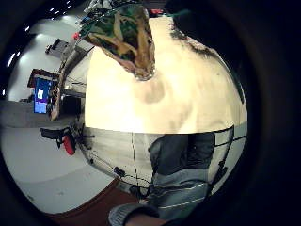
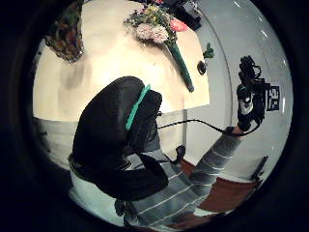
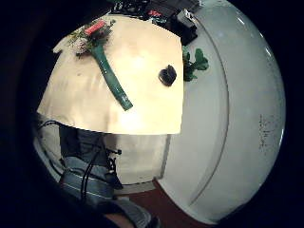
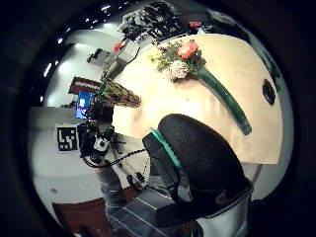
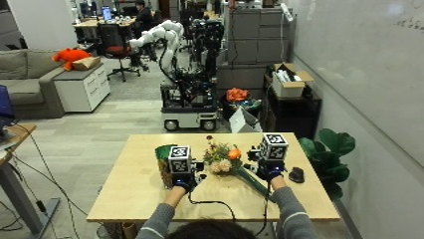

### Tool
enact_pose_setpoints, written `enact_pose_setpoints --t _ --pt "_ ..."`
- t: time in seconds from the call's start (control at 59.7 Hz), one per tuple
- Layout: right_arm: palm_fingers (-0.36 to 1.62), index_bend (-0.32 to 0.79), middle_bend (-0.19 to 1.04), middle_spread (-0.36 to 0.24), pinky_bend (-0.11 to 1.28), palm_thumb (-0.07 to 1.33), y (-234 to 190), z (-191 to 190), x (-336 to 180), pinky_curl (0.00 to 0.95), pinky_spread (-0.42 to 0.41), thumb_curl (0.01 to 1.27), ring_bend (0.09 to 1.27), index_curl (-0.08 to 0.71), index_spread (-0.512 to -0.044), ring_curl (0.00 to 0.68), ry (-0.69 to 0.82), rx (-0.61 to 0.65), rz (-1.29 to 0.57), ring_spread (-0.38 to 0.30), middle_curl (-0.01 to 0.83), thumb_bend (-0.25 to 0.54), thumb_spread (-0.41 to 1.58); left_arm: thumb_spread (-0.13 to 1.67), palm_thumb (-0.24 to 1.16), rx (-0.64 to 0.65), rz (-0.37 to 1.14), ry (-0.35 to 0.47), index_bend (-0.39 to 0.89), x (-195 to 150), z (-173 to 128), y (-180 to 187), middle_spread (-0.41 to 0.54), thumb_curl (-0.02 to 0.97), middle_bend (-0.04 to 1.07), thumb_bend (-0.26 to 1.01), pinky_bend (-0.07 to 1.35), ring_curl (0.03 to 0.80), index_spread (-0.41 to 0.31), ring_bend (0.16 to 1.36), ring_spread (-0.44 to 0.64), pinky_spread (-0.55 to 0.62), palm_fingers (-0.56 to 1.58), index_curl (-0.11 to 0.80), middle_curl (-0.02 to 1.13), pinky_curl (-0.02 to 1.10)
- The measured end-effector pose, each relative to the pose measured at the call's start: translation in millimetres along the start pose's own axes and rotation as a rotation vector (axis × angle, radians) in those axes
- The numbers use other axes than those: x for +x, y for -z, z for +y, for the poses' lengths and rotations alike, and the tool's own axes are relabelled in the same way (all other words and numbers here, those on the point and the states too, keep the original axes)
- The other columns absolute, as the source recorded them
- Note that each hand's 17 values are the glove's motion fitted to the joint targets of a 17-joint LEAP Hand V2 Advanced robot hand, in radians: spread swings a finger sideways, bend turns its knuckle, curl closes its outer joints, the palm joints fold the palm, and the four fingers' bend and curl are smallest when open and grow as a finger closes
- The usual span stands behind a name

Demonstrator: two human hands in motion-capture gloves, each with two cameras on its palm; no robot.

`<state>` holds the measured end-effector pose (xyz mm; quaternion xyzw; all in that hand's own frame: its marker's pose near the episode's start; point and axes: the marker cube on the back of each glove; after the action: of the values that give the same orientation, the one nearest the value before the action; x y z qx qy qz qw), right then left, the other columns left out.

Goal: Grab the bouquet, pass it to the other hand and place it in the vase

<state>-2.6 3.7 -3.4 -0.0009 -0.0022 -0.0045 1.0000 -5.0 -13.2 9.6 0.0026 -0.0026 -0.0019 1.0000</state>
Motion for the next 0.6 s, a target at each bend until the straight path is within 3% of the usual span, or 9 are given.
enact_pose_setpoints --t 0.084,0.201,0.603 --pt "0.16 0.11 0.19 -0.089 0.51 0.28 1 0 0 0.196 0.179 0.10 0.37 0.066 -0.344 0.126 -0.001 0.005 -0.006 0.016 0.101 0.131 0.80 0.80 0.17 -0.001 -0.006 0.008 0.14 -3 0 0 0.161 0.096 0.17 0.07 0.45 0.168 -0.021 0.50 0.21 0.27 0.30 0.095 0.12 0.18" --pt "0.12 0.12 0.20 -0.101 0.53 0.29 0 -5 1 0.238 0.208 0.13 0.40 0.097 -0.395 0.161 0.010 0.014 -0.008 0.019 0.153 0.097 0.97 0.97 0.17 0.009 -0.002 0.017 0.15 -6 -8 -2 0.192 0.141 0.18 0.04 0.47 0.198 -0.024 0.52 0.25 0.32 0.27 0.142 0.16 0.23" --pt "0.08 0.13 0.20 -0.100 0.54 0.33 6 -30 11 0.304 0.227 0.21 0.43 0.160 -0.426 0.224 -0.009 0.011 -0.010 0.030 0.265 -0.013 1.13 1.11 0.17 0.013 0.007 0.006 0.14 -4 -11 1 0.202 0.228 0.18 -0.02 0.47 0.243 -0.026 0.55 0.28 0.36 0.23 0.234 0.25 0.29"
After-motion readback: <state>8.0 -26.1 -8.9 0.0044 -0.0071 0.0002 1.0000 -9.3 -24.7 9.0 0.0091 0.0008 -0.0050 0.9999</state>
